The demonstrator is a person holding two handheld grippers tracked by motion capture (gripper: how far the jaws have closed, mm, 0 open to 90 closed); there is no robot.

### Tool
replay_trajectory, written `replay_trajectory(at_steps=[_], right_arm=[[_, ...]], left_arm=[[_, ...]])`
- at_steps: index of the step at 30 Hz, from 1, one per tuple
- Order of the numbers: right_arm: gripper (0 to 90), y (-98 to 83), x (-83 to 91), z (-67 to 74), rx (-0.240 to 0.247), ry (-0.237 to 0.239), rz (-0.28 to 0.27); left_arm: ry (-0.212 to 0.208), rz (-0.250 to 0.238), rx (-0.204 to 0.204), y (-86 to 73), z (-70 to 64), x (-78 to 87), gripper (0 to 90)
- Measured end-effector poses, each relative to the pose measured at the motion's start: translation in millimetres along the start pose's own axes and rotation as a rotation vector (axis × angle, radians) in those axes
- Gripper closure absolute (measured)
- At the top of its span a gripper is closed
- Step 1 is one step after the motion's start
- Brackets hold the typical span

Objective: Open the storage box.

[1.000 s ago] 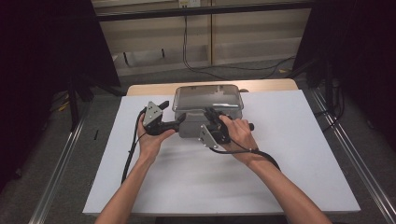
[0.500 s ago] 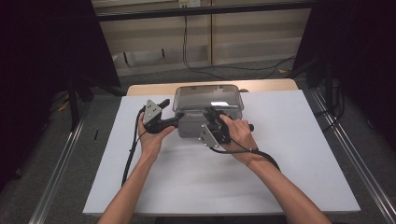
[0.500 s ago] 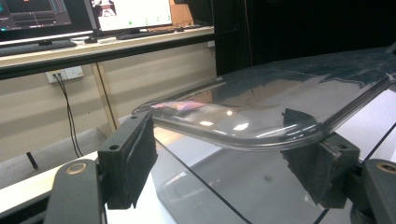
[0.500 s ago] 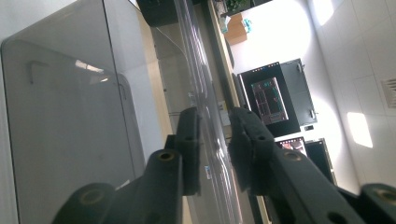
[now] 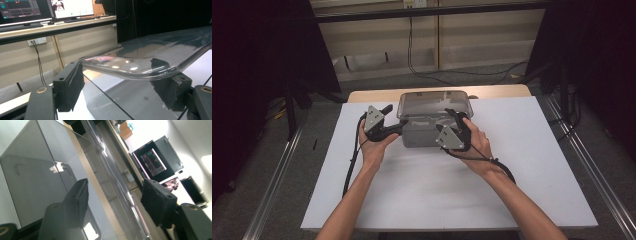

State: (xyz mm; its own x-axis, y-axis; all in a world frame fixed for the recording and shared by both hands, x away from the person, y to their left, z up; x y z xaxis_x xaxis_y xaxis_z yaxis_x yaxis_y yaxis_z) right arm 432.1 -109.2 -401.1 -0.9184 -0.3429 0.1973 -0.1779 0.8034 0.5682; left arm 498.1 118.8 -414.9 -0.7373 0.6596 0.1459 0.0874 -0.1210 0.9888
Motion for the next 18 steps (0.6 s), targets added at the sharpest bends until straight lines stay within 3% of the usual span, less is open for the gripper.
replay_trajectory(at_steps=[9,18], right_arm=[[21.1,-15.2,3.2,-17.8,-0.236,0.046,-0.028],[20.0,-33.7,4.8,-29.1,-0.380,0.054,-0.042]], left_arm=[[-0.011,0.003,0.007,0.3,-0.8,-0.4,29.0],[-0.007,-0.002,0.001,4.0,-0.4,-0.7,29.1]])
Point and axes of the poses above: each handheld gripper's, and its own axes: x roughly backward along the jaws, y roughly out of its top, z roughly to its left, the point moved 4 cm from there along -x, roughly forward along the jaws, and after that the axes turned 3 degrees about x, right-handed, at the moved point
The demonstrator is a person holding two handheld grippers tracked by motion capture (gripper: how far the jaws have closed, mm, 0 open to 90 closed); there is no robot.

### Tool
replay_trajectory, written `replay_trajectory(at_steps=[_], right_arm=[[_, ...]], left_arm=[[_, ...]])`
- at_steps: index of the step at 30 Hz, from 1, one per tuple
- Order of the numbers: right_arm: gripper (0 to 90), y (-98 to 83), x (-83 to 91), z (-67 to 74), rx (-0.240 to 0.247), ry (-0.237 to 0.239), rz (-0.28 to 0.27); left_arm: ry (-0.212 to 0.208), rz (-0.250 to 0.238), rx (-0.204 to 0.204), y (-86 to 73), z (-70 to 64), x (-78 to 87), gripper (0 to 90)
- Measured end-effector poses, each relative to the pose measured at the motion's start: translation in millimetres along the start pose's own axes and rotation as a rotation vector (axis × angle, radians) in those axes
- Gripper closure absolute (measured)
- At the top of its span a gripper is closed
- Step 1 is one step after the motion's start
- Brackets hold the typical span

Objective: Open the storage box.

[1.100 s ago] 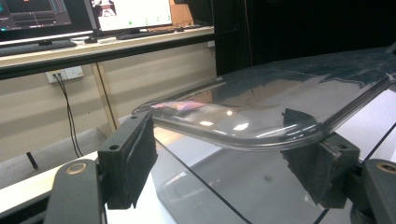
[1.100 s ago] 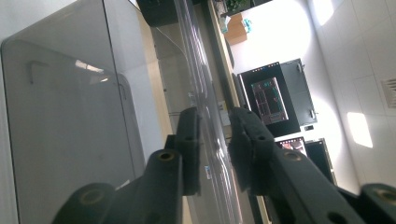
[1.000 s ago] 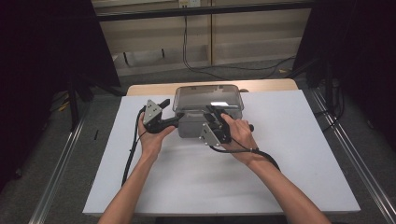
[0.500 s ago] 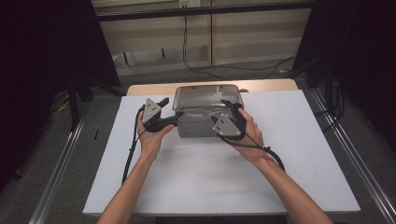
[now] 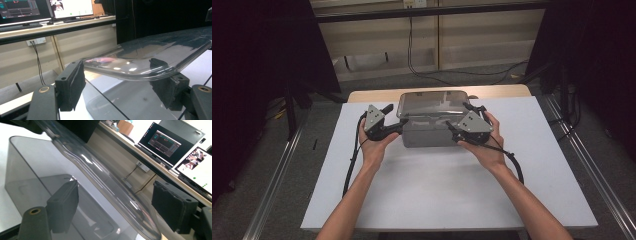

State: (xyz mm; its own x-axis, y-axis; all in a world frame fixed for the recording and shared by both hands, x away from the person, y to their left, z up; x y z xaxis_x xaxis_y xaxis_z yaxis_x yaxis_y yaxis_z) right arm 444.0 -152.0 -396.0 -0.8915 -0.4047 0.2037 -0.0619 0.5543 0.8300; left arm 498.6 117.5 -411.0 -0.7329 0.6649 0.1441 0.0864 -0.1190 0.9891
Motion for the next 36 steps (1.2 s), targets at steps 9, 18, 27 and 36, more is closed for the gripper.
replay_trajectory(at_steps=[9,18,27,36], right_arm=[[16.3,-6.5,0.4,-12.6,-0.084,-0.002,-0.015],[21.5,-13.0,-3.4,-25.0,-0.115,-0.022,-0.011],[26.1,-16.6,-4.7,-31.1,-0.151,-0.023,-0.022],[34.9,-15.5,-7.3,-33.1,-0.173,0.007,-0.040]], left_arm=[[0.009,0.007,-0.007,0.2,-0.9,-1.0,28.4],[0.008,0.004,-0.004,4.6,-1.3,-1.4,28.5],[0.002,0.001,-0.019,9.2,-0.4,-1.9,29.5],[-0.001,0.002,-0.002,12.9,1.7,-5.0,29.7]])
Point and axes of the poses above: each handheld gripper's, and its own axes: x roughly backward along the jaws, y roughly out of its top, z roughly to its left, the point moved 4 cm from there along -x, roughly forward along the jaws, and after that the axes turned 3 degrees about x, right-handed, at the moved point
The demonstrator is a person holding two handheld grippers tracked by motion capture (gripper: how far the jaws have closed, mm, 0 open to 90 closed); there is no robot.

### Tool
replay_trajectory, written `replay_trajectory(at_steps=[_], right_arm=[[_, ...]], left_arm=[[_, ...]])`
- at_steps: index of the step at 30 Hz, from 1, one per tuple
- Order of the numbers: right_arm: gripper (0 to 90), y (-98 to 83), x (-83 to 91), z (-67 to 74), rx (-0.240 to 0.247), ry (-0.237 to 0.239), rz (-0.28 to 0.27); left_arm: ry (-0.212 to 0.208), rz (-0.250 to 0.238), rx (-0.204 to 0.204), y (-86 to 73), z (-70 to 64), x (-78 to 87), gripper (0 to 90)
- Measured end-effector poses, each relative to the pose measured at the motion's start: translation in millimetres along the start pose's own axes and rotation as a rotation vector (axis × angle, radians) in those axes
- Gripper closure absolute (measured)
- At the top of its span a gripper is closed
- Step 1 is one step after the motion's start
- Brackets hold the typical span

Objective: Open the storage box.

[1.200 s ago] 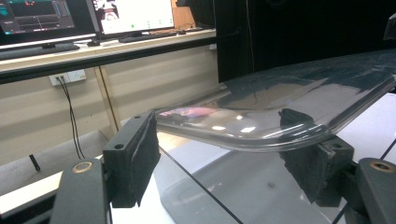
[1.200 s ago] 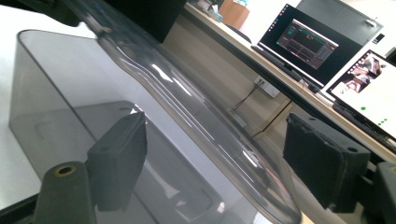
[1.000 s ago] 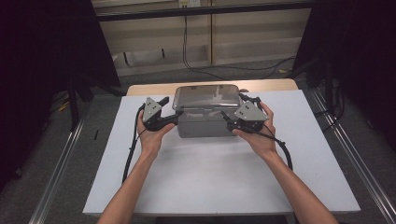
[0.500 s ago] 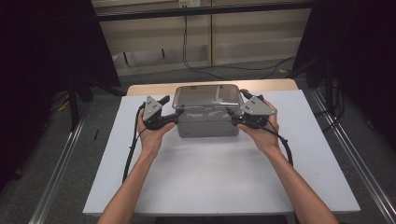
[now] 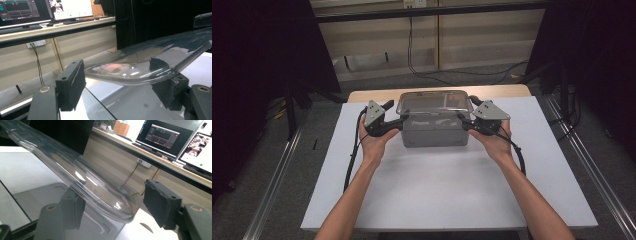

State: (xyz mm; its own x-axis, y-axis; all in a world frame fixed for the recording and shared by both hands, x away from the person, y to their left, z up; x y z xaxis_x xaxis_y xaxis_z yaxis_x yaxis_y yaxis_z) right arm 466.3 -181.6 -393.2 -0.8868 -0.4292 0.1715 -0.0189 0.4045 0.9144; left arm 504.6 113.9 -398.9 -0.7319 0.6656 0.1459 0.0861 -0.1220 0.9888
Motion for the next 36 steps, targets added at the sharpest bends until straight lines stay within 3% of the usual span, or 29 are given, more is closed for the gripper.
replay_trajectory(at_steps=[14,27,36], right_arm=[[40.6,2.4,-4.3,-2.9,-0.049,0.030,-0.026],[47.8,2.6,-6.0,-6.9,-0.078,0.041,-0.055],[51.2,1.5,-7.0,-11.7,-0.108,0.047,-0.072]], left_arm=[[-0.028,-0.003,-0.006,4.8,0.3,-4.5,40.6],[-0.054,-0.007,-0.032,10.3,3.8,-8.7,44.6],[-0.044,0.007,-0.031,12.6,6.2,-12.8,45.4]])
Point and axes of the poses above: each handheld gripper's, and its own axes: x roughly backward along the jaws, y roughly out of its top, z roughly to its left, the point moved 4 cm from there along -x, roughly forward along the jaws, and after that the axes turned 3 degrees about x, right-handed, at the moved point
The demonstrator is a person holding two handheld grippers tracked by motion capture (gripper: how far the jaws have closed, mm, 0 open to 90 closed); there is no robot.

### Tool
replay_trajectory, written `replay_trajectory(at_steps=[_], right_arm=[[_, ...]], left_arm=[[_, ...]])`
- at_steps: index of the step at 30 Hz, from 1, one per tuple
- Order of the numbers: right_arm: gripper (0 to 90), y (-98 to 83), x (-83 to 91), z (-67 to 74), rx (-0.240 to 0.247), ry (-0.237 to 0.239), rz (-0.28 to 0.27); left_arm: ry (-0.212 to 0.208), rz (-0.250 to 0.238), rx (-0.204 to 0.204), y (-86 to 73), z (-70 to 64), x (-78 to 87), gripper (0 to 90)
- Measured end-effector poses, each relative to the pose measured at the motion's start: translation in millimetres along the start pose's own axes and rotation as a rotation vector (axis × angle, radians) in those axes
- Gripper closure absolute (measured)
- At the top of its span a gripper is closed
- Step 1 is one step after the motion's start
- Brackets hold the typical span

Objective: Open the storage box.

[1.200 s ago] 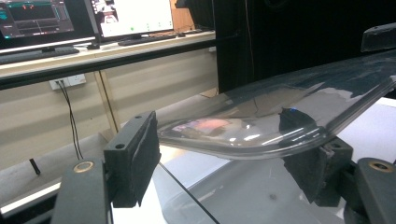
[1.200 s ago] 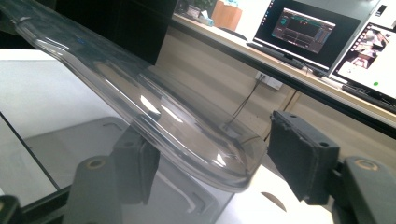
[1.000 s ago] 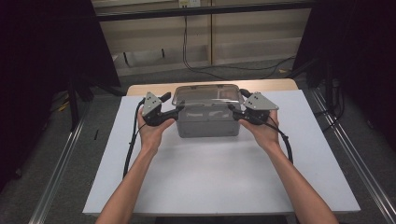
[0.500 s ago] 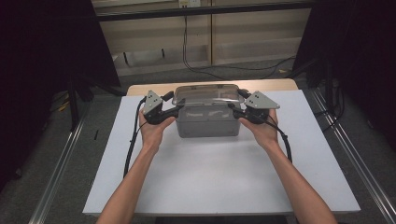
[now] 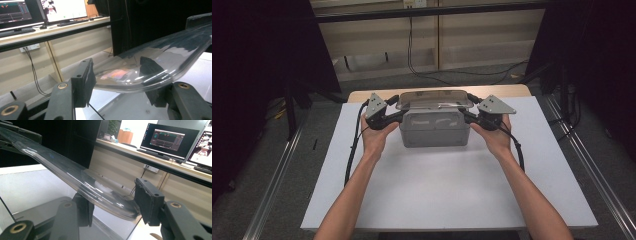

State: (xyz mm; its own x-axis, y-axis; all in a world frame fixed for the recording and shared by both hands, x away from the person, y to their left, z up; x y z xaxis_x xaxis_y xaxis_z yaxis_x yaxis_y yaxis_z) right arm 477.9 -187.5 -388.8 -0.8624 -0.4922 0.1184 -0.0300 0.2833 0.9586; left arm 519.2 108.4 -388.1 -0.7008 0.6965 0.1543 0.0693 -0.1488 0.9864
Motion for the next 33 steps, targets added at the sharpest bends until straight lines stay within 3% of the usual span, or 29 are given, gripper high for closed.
replay_trajectory(at_steps=[16,33], right_arm=[[51.9,9.2,-5.9,-6.3,0.010,0.022,0.009],[54.0,12.7,-11.1,-15.2,-0.007,0.019,-0.013]], left_arm=[[-0.017,-0.002,-0.029,6.0,4.7,-2.3,51.8],[-0.005,-0.005,-0.018,12.2,11.6,-5.4,56.4]])
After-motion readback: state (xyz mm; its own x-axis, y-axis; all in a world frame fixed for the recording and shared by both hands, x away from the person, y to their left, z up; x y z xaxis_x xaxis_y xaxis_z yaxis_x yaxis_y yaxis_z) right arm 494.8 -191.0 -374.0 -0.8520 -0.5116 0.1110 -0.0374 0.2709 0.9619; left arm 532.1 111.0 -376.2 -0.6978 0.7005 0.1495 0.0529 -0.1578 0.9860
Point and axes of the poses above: each handheld gripper's, and its own axes: x roughly backward along the jaws, y roughly out of its top, z roughly to its left, the point moved 4 cm from there along -x, roughly forward along the jaws, and after that the axes turned 3 degrees about x, right-handed, at the moved point
